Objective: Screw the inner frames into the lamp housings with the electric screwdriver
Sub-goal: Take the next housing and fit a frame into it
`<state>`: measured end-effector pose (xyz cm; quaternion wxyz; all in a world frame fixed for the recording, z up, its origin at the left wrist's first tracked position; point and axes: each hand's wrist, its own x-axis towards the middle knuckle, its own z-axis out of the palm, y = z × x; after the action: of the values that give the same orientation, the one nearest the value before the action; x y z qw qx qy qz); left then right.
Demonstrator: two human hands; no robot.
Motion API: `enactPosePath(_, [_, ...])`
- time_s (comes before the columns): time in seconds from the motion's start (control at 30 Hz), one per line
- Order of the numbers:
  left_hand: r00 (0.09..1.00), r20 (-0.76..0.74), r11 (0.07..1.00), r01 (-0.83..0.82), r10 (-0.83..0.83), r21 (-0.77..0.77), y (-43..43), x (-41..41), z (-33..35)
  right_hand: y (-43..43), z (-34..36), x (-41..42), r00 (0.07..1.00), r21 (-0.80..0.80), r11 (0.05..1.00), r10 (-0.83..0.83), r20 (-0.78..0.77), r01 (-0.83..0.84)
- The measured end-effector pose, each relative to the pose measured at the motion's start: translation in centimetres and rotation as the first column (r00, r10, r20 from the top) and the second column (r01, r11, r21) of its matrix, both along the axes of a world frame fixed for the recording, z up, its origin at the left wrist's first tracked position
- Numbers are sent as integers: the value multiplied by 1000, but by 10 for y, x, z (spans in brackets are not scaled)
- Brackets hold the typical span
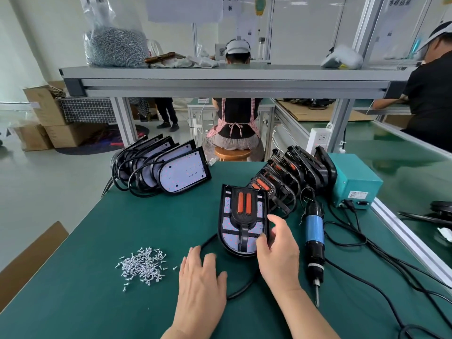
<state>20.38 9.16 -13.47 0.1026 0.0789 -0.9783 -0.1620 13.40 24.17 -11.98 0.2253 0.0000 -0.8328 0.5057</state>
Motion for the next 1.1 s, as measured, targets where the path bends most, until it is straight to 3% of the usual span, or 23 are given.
enactPosePath(0.23, [998,43,998,-44,47,-49,4,-11,8,6,6,1,994,-149,984,103,41,-95])
enactPosePath(0.33, [999,22,998,-48,48,30,6,-12,13,7,6,4,978,-31,980,200,59,-199])
enactPosePath(0.53, [992,-1,907,-112,123,406,5,-7,16,11,10,2,910,201,909,301,286,-364])
enactPosePath(0.73, [997,0,891,-70,78,449,-2,-6,17,8,12,7,928,321,885,253,275,-336])
enactPosePath(0.83, [993,-71,865,-47,94,499,-5,-3,21,5,10,10,951,377,883,200,237,-280])
enactPosePath(0.9, [974,-187,893,-32,129,448,-16,-1,23,4,10,11,959,393,885,170,227,-250])
enactPosePath(0.97, [954,-258,957,-77,152,279,-34,-3,25,4,10,10,966,414,883,138,219,-221])
enactPosePath(1.03, [973,-173,985,-134,152,113,-52,-4,31,3,9,11,973,452,873,99,207,-185])
enactPosePath(1.1, [995,-4,993,-98,99,59,-64,-6,35,2,9,12,978,486,859,70,196,-159])
